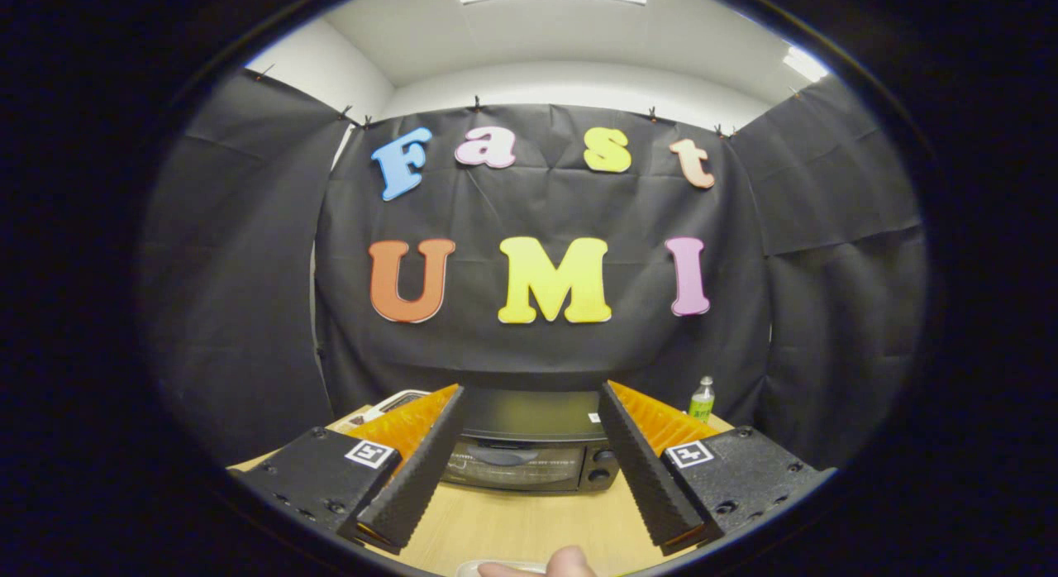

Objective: Open the toaster oven, put the food inside, and close the toaster oven door.

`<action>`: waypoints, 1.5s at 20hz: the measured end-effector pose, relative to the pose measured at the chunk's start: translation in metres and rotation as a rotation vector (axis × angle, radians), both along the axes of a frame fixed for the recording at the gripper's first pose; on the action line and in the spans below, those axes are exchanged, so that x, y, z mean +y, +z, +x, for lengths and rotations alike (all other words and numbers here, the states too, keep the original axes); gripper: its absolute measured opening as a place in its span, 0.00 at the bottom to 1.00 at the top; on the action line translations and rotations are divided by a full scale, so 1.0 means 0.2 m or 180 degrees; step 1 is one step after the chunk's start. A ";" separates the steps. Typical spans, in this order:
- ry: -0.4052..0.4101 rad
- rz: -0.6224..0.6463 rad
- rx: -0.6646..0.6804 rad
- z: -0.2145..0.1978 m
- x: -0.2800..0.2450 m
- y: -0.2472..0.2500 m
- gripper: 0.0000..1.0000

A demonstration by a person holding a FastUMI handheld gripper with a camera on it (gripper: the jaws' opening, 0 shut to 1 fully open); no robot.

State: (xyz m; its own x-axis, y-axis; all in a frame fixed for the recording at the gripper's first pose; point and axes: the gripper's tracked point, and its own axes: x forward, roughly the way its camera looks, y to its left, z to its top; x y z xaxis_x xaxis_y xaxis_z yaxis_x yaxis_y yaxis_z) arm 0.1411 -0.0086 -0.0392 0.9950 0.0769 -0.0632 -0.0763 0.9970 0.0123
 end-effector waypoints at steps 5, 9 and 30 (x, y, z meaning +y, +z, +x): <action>0.0016 0.0073 0.0233 0.37 0.09 -0.29 1.00; -0.0051 0.0066 0.0413 0.60 0.14 -0.53 1.00; -0.0038 -0.0053 0.0661 0.73 0.25 -0.95 1.00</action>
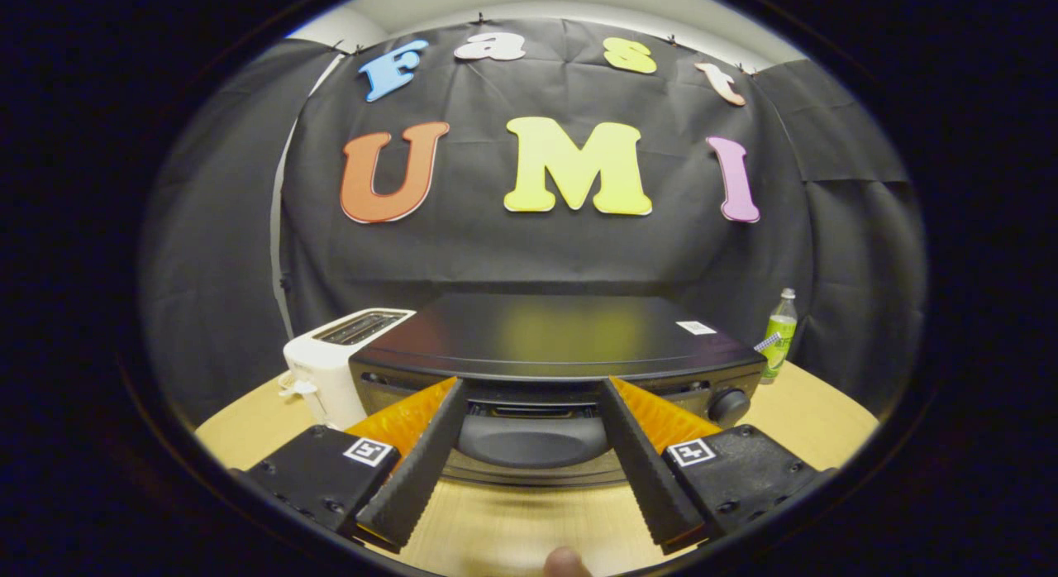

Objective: Open the toaster oven, put the food inside, and close the toaster oven door.

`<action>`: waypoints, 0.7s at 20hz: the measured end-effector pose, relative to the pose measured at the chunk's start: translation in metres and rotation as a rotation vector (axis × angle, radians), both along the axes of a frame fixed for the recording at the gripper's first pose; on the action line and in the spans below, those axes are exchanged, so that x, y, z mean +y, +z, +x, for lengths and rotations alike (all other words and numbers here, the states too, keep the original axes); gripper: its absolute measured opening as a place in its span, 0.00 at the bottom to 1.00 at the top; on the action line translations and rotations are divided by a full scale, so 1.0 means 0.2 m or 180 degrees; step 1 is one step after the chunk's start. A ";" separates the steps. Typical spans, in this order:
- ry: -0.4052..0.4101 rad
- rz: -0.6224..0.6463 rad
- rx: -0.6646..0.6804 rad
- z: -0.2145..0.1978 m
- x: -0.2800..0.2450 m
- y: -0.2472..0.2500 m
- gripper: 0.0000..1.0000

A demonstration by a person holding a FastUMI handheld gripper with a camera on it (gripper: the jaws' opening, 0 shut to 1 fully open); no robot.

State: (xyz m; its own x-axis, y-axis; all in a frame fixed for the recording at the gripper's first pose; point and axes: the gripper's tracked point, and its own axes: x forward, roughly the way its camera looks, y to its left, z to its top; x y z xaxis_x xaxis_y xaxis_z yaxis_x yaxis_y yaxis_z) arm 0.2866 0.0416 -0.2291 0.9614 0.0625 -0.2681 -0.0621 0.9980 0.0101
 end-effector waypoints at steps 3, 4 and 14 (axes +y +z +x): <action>0.0015 0.0026 0.0079 -0.10 0.00 -0.04 1.00; 0.0032 0.0040 0.0133 -0.14 0.00 -0.05 1.00; 0.0152 0.0111 0.0759 -0.52 -0.03 -0.30 1.00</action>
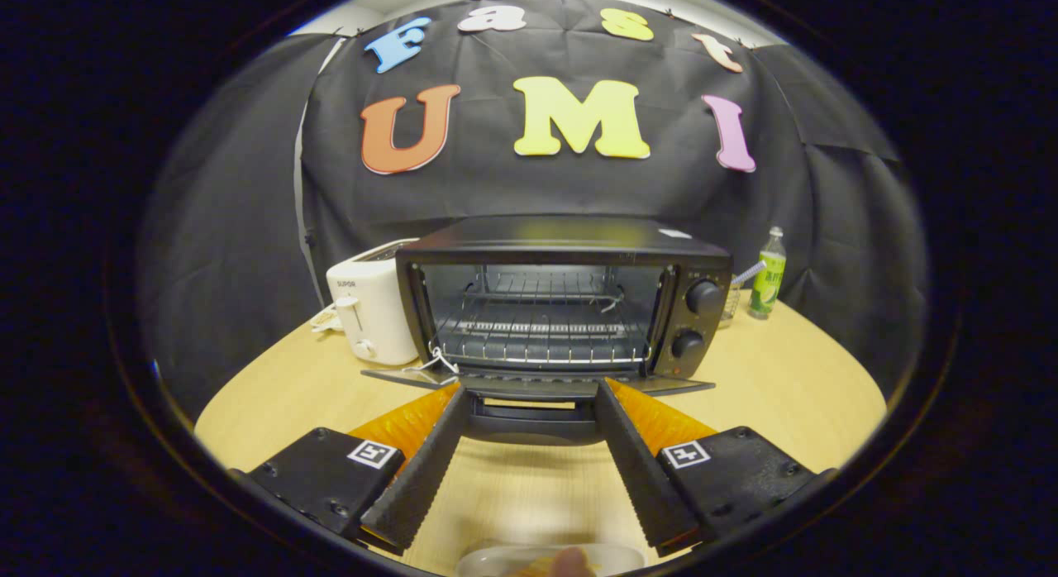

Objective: Open the toaster oven, put the food inside, and close the toaster oven door.

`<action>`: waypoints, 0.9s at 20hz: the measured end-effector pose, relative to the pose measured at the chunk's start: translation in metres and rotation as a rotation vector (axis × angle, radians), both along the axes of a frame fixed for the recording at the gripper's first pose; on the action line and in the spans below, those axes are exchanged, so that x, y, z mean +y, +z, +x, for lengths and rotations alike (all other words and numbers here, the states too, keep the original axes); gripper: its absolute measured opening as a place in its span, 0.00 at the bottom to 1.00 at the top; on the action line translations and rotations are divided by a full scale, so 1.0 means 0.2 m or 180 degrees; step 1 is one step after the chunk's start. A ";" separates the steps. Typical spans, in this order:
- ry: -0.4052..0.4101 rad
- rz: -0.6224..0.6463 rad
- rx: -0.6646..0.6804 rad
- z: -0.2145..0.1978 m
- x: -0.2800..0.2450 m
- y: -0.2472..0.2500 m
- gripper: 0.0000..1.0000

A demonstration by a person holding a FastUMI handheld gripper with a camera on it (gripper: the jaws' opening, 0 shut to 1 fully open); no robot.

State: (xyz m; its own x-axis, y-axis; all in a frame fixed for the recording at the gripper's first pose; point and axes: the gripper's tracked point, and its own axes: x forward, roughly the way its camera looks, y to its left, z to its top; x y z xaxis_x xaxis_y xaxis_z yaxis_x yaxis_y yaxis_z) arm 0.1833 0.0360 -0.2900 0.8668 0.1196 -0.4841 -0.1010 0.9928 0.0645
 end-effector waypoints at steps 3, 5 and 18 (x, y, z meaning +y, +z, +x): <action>0.0056 0.0034 0.0212 -0.06 0.01 -0.09 1.00; 0.0077 0.0012 0.0313 -0.09 0.00 -0.15 1.00; 0.0046 0.0028 0.0483 -0.36 -0.10 -0.07 1.00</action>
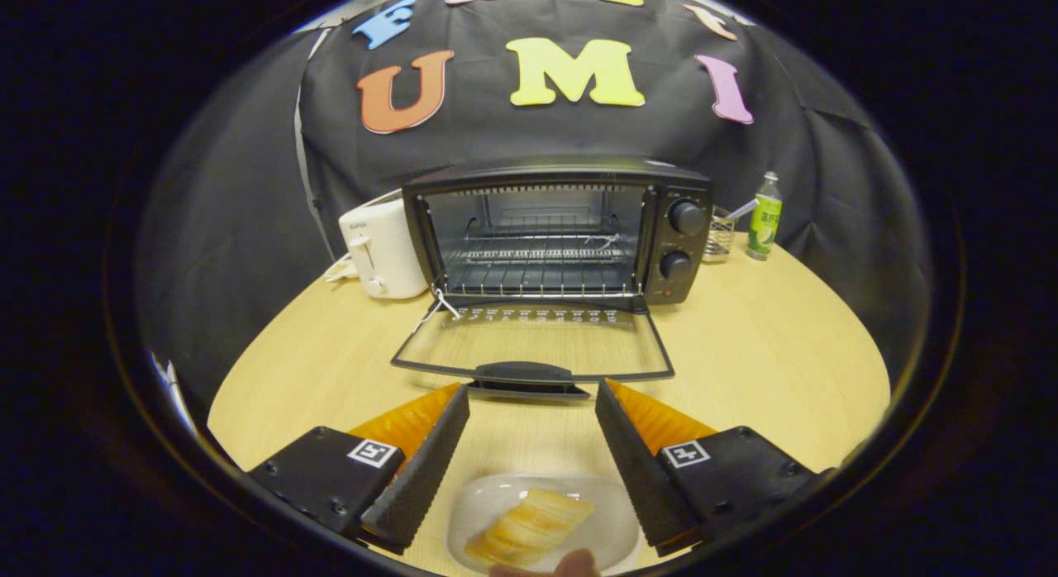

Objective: Open the toaster oven, put the food inside, and close the toaster oven door.

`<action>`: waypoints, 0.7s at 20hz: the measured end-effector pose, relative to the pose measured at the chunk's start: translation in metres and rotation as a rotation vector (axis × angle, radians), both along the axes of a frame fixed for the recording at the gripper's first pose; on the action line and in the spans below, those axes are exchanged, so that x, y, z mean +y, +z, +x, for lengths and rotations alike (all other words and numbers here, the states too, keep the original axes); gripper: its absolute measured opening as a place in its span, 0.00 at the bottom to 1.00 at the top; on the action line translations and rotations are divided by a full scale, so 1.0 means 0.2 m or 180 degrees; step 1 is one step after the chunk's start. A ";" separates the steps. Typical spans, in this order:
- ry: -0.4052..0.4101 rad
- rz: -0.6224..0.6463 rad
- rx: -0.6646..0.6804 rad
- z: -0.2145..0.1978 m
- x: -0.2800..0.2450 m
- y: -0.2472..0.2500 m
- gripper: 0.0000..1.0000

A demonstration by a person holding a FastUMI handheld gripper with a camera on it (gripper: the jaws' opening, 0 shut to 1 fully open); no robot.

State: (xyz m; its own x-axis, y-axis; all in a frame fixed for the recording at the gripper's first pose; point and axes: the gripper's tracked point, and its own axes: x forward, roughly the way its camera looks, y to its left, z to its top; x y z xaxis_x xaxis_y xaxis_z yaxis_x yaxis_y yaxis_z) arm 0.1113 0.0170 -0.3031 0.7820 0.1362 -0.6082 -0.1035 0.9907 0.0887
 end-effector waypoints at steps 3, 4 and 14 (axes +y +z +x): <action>-0.0066 0.0001 -0.0029 -0.12 -0.06 0.05 1.00; -0.0083 -0.0003 -0.0023 -0.17 -0.07 0.06 1.00; -0.0337 0.0146 0.0332 -0.45 -0.04 -0.16 1.00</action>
